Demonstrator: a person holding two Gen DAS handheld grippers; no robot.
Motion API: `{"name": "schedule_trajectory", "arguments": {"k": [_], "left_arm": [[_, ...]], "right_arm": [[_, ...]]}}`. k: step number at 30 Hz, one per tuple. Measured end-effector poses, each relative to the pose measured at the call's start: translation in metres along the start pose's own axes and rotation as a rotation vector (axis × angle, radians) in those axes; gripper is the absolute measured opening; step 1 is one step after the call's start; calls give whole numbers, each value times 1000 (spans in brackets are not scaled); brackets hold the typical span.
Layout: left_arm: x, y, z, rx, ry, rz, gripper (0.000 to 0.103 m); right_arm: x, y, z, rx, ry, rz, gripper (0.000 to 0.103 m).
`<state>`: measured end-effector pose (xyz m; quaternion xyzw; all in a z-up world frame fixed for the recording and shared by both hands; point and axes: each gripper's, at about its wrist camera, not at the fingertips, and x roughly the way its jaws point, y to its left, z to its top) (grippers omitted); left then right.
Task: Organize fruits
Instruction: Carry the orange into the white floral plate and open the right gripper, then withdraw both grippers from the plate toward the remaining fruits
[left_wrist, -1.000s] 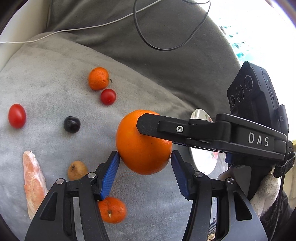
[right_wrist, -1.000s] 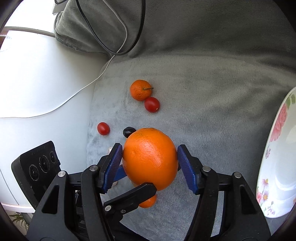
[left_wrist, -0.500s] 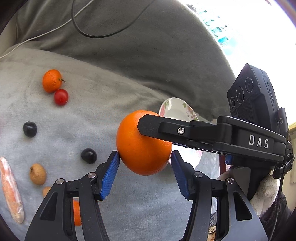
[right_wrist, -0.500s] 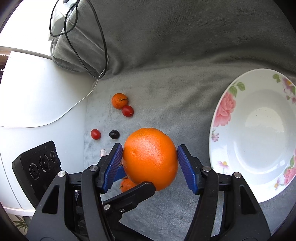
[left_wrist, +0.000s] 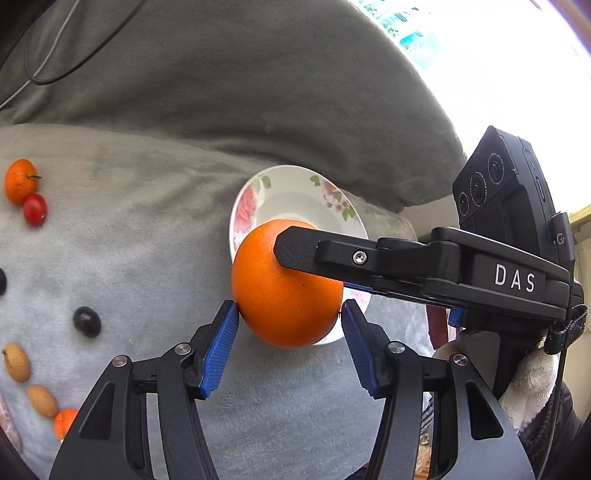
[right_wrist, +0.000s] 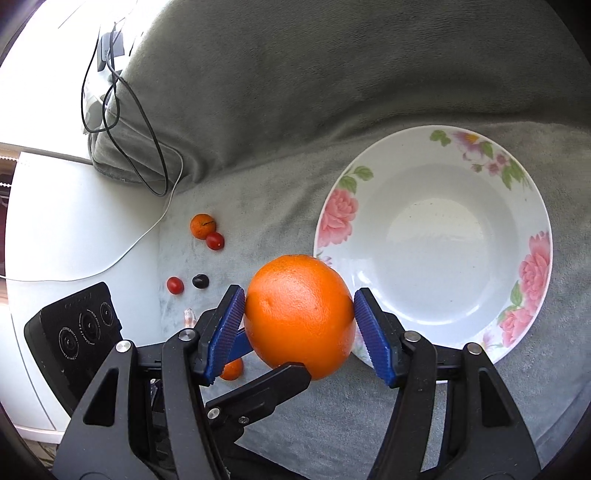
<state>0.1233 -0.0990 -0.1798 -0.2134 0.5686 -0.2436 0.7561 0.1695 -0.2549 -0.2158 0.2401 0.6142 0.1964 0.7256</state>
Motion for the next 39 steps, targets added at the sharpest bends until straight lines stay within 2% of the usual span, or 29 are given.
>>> {"name": "schedule_trajectory", "arguments": {"k": [11,23,30,33,39], "left_arm": [[28,-18,3,34,34,-21,56],[4,-17,-4,43,10,-21,56],[-9,-14,-10,48,-20,5,56],[-17,-13,-13,48,-32,15,56],[-33,-7,-20,46,-72,48,58]], "right_arm": [[-12,-30,-3,51,-29,-32,65],[-60,-36,-1,9,-166,-144,67],[-79,-23,-12,-46,-222,-186,67],[-88,-16,-18,-69,-258,-192,72],[-95,4,-30,-127,-305,-203,73]]}}
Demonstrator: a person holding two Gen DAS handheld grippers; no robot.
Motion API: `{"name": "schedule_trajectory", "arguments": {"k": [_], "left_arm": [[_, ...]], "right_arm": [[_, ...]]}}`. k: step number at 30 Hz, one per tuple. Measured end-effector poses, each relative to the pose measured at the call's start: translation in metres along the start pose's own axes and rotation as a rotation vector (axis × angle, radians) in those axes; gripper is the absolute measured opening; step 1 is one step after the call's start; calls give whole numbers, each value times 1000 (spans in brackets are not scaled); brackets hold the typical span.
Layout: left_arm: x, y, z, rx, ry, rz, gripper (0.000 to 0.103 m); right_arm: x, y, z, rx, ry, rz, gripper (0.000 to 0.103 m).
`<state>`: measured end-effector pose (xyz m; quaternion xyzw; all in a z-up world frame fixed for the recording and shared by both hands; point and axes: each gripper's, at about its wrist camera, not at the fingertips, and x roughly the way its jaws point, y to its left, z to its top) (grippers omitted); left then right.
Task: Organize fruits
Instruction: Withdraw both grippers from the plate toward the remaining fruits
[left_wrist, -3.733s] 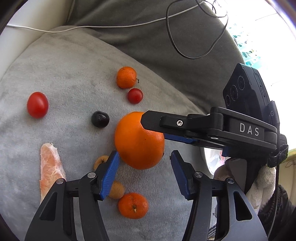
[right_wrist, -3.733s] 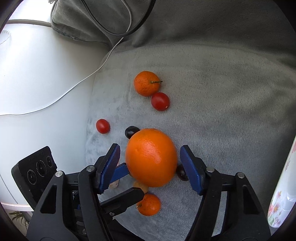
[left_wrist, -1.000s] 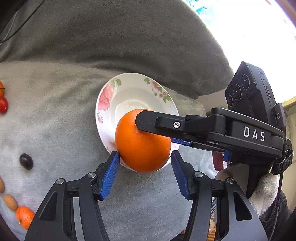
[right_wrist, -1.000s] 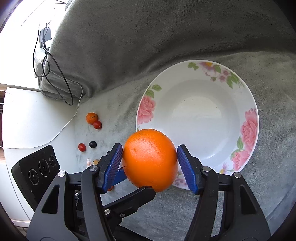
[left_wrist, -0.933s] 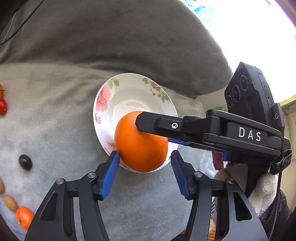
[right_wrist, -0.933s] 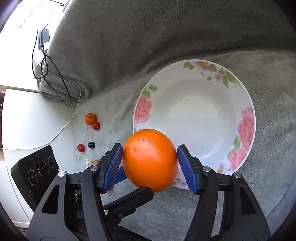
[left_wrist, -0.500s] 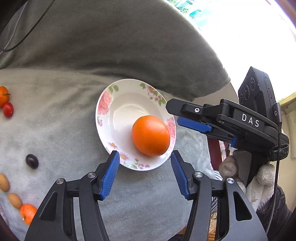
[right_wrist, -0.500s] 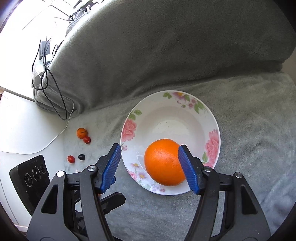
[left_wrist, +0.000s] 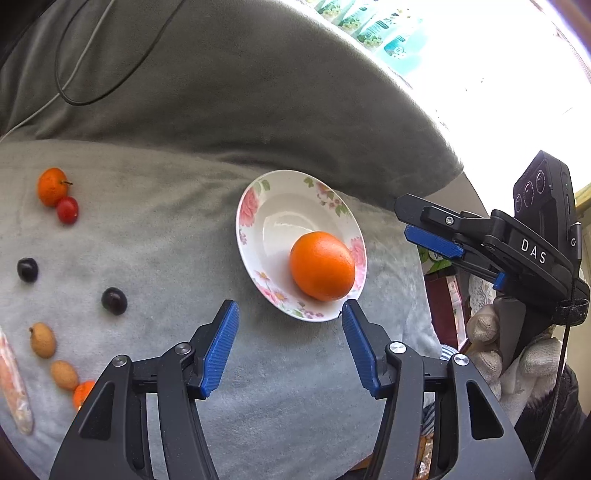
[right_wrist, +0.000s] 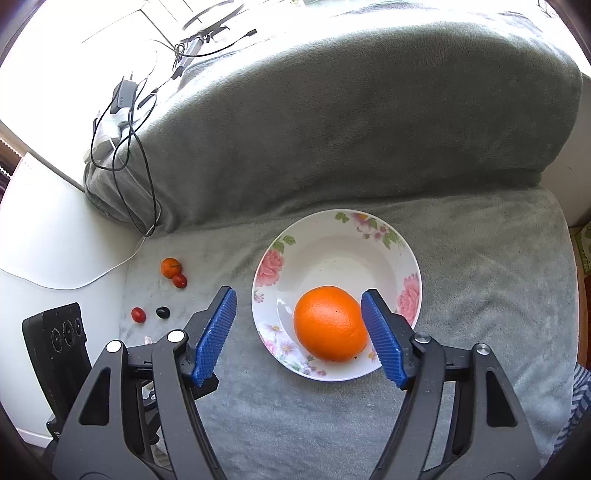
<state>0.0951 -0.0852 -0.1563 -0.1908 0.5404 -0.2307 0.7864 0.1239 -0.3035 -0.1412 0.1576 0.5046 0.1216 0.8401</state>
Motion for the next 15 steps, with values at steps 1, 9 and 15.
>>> {"name": "schedule_trajectory", "arguments": {"k": [1,9,15], "left_arm": [[-4,2,-1,0,-10,5,58],[-40,25,-13,-23,-108,75,60],[-68,62,-28,-85,-141,177,64]], "right_arm": [[-2,3,-1,-12,-5,0,73],[-7,43,-9,-152,-45,-2,86],[2,77,-13,-245,-54,8,87]]}}
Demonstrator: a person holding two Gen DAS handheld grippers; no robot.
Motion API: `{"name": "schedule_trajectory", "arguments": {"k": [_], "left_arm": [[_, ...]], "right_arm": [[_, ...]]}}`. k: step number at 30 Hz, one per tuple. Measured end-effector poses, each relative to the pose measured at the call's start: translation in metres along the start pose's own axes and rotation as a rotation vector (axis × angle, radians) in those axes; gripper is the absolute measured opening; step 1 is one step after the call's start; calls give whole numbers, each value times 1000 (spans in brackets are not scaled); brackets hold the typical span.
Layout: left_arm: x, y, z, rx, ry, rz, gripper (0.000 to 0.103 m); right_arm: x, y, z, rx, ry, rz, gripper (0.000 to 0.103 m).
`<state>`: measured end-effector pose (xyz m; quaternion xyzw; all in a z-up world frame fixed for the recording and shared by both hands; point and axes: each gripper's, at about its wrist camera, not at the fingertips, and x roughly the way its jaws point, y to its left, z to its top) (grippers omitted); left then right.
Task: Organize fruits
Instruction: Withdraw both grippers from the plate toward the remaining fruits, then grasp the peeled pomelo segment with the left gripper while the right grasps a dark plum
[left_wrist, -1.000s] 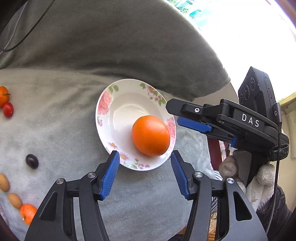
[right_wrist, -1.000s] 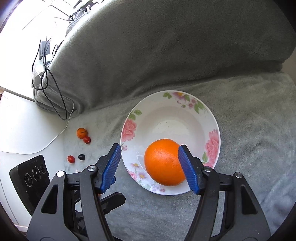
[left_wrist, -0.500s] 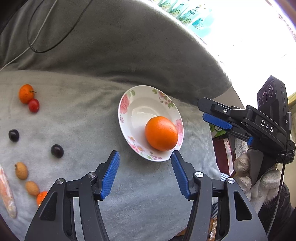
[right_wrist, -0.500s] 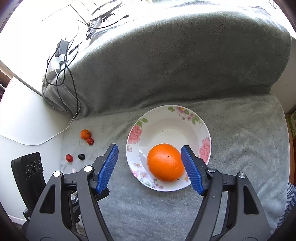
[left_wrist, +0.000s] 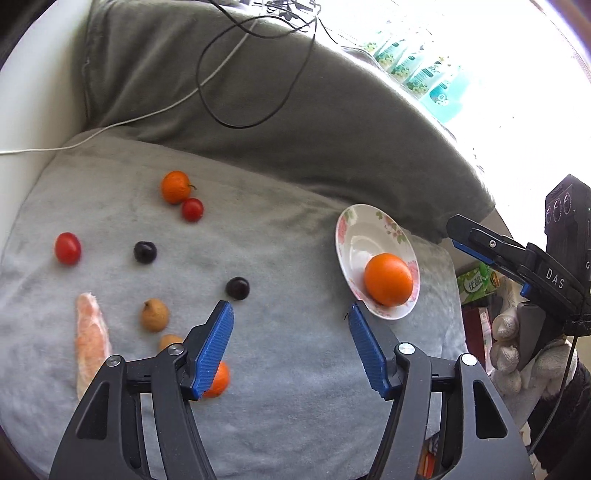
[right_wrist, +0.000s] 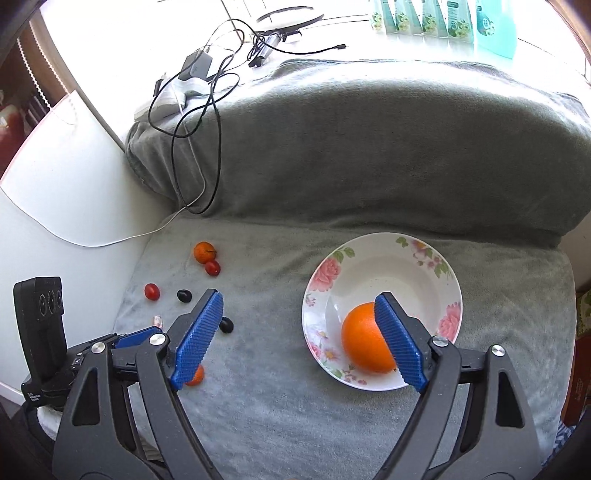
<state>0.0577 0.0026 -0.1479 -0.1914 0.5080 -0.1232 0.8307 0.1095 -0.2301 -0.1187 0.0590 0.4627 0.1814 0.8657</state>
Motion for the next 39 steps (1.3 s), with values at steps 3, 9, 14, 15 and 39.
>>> {"name": "schedule_trajectory", "arguments": {"k": [3,9,14,15,39], "left_arm": [[-8,18,-5,-33,-8,43,64],[-30,58,-19,-86,-33,141,64],[-36,86,-29,-128,-29,216,64],[-36,90,-31,-137,-24,223,64],[1,121,-48,-155,91,288,48]], "right_arm": [[10,19,1,-62,18,-21,87],[34,51,0,-183,81,-52,87],[52,73,-7,-253,105,-47,87],[56,77,-9,-263,112,-42,87],[139,109,-41,-375,267,10,70]]}}
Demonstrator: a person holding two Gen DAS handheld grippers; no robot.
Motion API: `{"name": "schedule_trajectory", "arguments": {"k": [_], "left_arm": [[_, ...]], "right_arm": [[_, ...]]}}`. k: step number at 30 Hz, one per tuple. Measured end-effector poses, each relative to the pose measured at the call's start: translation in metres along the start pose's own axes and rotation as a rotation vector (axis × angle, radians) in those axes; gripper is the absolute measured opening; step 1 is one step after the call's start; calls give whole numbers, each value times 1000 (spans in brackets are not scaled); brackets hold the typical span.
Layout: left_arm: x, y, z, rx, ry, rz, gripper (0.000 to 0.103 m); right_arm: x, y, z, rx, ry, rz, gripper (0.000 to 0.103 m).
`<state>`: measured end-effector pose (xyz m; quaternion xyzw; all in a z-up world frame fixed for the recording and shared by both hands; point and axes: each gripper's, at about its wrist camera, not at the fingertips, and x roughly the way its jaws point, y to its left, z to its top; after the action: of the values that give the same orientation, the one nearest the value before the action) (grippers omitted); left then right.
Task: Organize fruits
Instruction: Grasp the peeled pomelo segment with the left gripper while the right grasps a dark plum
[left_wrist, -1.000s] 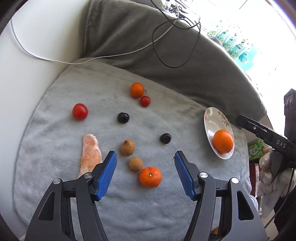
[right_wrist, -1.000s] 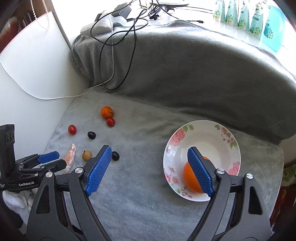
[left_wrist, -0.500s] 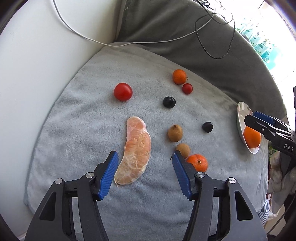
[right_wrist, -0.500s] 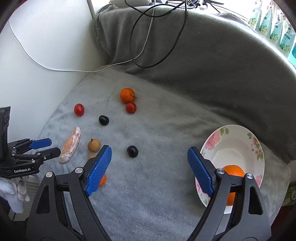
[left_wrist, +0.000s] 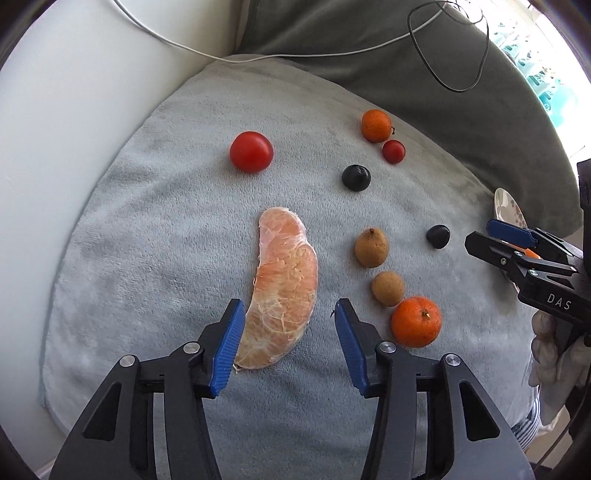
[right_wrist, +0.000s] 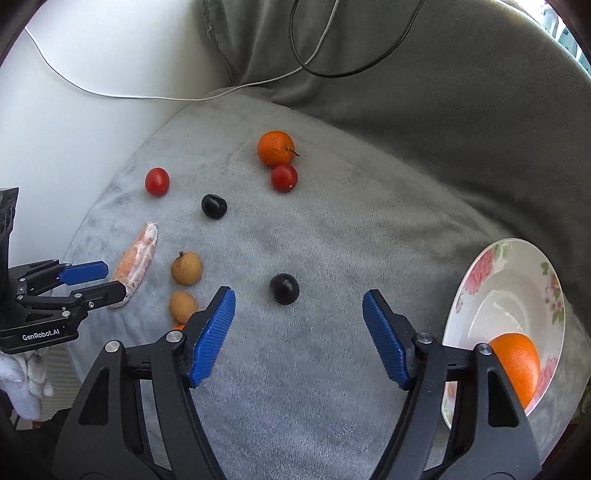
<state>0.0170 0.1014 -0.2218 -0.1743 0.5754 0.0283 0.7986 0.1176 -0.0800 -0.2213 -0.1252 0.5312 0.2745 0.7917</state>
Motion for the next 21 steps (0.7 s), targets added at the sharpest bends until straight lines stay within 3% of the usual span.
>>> {"name": "schedule_trajectory", "arguments": {"k": [2,10,13,21], "left_arm": [[3,0,0,1,7,7,48],[17,3,3,0,34,13,48],[23,1,6,5,39,18,48],[31,-2,10,-2,38,20,45]], "right_arm": [[7,-1,0,0,18,7,65],[24,1,4,-9,46,16,60],[30,2,4,-10,62,29,49],[42,3,6,-15,83,21,46]]}}
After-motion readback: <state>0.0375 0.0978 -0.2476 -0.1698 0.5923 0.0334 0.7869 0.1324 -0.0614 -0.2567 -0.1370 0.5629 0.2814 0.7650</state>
